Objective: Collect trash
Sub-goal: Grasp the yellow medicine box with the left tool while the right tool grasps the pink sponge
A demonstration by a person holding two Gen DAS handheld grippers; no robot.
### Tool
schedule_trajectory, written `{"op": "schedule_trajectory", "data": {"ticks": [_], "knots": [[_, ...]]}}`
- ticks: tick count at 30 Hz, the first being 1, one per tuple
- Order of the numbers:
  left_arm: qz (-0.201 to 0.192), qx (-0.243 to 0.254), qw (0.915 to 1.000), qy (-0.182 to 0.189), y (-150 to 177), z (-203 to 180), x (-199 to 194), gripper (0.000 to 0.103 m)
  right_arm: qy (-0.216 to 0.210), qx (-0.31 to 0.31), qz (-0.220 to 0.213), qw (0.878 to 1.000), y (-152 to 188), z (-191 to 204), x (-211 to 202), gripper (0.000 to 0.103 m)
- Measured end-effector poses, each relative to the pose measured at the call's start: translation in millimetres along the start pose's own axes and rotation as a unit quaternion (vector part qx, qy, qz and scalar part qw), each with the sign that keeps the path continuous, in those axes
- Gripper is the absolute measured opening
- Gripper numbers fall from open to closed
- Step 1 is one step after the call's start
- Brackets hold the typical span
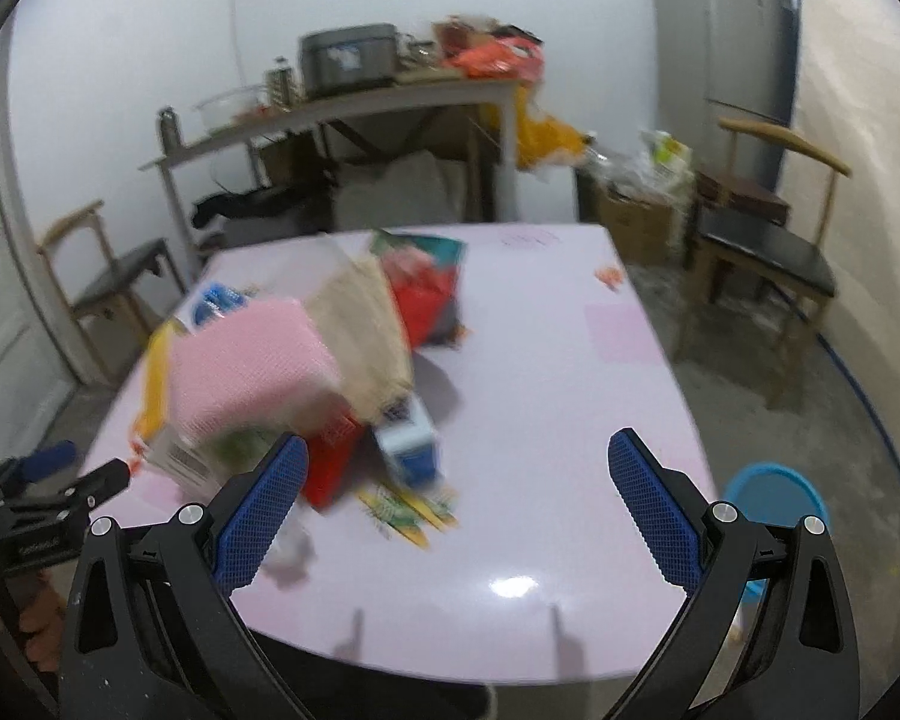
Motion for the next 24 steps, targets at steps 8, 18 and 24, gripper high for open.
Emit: {"op": "schedule_trajectory", "data": {"ticks": [8, 18, 24], "knots": [[-0.049, 0.037, 0.9917, 0.113, -38, -11, -6, 0.097, -0.116, 0.027, 0.043, 0.992, -19, 33, 21, 0.096], [-0.047, -0.010, 0.9861, 0.159, -36, -6, 11, 0.095, -0.236, 0.001, 0.043, 0.971, -62, 64, 15, 0.084], [-0.052, -0.066, 0.9829, 0.164, -34, 15, 16, 0.081, -0.235, -0.034, 0.046, 0.970, -56, 81, 22, 0.080]]}}
Point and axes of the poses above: each gripper's, at about its wrist camera, not at the fingertips, and x roughly the way its jaws point, z to its left, y to its underside, the point moved 6 cm from there along x, roughly the way its jaws point, and after that the axes turned 14 degrees about y, right-handed, at the moved point
